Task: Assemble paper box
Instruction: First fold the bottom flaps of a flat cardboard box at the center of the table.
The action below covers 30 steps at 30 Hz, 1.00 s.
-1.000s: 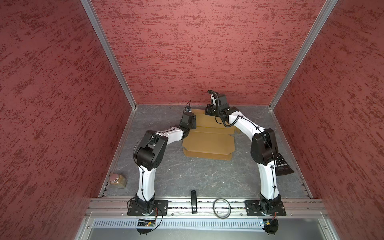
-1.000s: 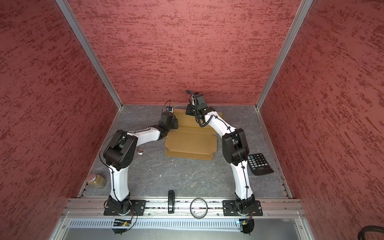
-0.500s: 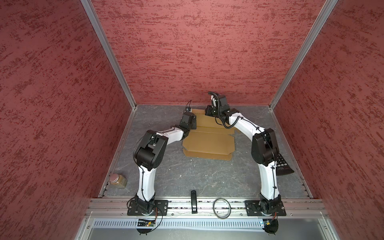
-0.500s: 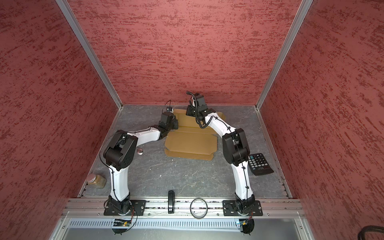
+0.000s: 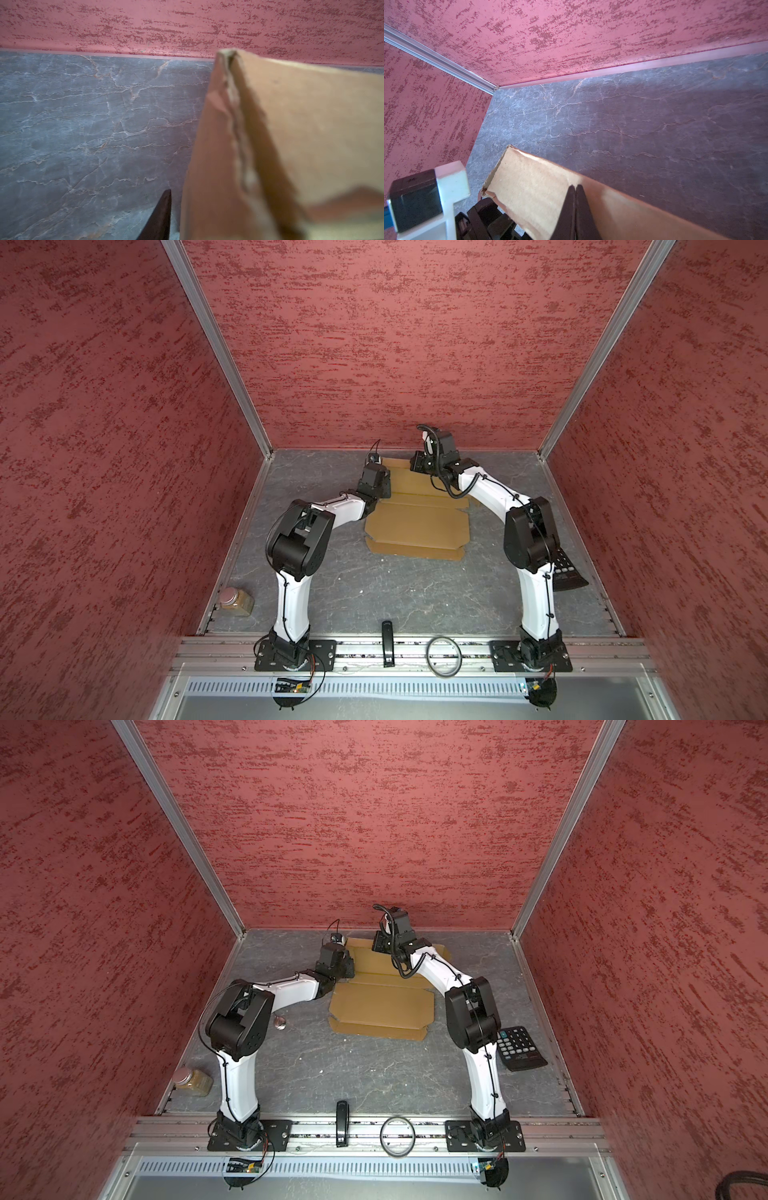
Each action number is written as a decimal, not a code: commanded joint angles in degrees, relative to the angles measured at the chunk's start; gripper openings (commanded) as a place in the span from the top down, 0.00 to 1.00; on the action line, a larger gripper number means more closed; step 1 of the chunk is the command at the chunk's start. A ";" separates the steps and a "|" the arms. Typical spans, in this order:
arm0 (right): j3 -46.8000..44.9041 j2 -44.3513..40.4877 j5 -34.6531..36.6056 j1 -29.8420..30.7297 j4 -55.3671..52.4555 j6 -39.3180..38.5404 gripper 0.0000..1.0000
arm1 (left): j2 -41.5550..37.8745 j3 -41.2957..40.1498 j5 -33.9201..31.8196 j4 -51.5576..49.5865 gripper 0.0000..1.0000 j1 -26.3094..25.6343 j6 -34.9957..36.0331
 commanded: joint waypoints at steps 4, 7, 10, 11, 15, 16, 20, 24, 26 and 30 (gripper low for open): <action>-1.45 -1.27 -0.19 -0.18 -2.06 0.50 0.95 | -0.08 0.89 0.01 -1.25 0.63 0.80 0.10; -1.45 -1.20 -0.32 -0.19 -1.90 0.63 0.95 | -0.14 0.96 -0.28 -1.10 0.63 0.89 0.17; -1.48 -1.18 -0.44 -0.13 -1.89 0.76 0.95 | -0.01 1.31 -0.45 -1.01 0.63 0.92 0.30; -1.48 -1.18 -0.53 -0.18 -1.93 0.76 0.95 | 0.10 1.46 -0.39 -1.07 0.63 0.92 0.42; -1.48 -1.27 -0.63 -0.19 -2.01 0.76 0.95 | 0.74 2.13 -0.80 -1.55 0.68 0.93 0.53; -1.45 -1.27 -0.64 -0.17 -1.95 0.76 0.95 | 0.87 2.18 -0.91 -1.58 0.69 0.81 0.60; -1.43 -1.43 -0.72 -0.10 -1.88 0.84 0.95 | 1.24 2.91 -1.84 -2.23 0.73 0.71 0.78; -1.63 -1.36 -0.81 -0.12 -1.78 0.84 0.95 | 1.54 3.26 -2.15 -2.32 0.77 0.63 0.85; -1.74 -1.36 -0.92 -0.10 -1.69 0.97 0.95 | 1.68 3.49 -2.36 -2.53 0.78 0.46 0.93; -1.92 -1.36 -1.21 -0.10 -1.34 1.27 0.95 | 2.03 3.78 -2.67 -2.72 0.81 0.21 1.29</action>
